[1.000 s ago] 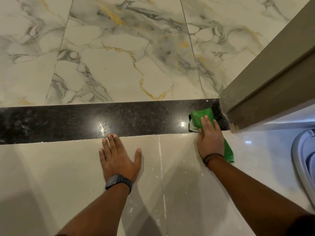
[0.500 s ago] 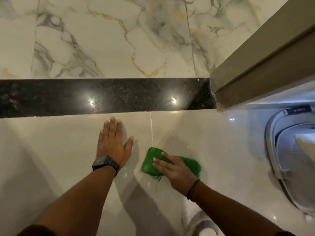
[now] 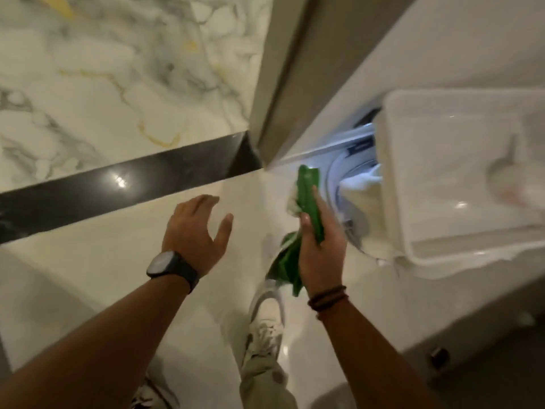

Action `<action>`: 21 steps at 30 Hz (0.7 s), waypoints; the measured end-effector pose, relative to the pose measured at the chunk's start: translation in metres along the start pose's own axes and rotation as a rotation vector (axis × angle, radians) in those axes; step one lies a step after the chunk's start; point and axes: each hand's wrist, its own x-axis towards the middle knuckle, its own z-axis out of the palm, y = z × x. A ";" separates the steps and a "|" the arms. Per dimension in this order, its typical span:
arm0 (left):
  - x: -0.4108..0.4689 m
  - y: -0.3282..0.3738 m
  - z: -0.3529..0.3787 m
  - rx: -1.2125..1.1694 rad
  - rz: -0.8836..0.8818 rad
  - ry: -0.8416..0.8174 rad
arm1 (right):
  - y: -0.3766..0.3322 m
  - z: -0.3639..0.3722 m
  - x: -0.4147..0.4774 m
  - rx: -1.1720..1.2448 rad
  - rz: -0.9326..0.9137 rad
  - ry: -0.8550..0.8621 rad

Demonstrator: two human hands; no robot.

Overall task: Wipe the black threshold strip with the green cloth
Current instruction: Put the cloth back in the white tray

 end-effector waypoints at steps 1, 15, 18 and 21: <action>0.008 0.034 -0.004 -0.020 0.070 -0.011 | -0.014 -0.035 0.013 -0.027 -0.060 0.097; 0.077 0.290 0.070 0.149 0.630 -0.081 | 0.083 -0.193 0.165 -0.755 -0.054 -0.068; 0.083 0.286 0.092 0.305 0.678 -0.135 | 0.105 -0.187 0.170 -0.913 -0.010 -0.188; 0.083 0.286 0.096 0.335 0.701 -0.124 | 0.110 -0.183 0.167 -0.914 -0.026 -0.185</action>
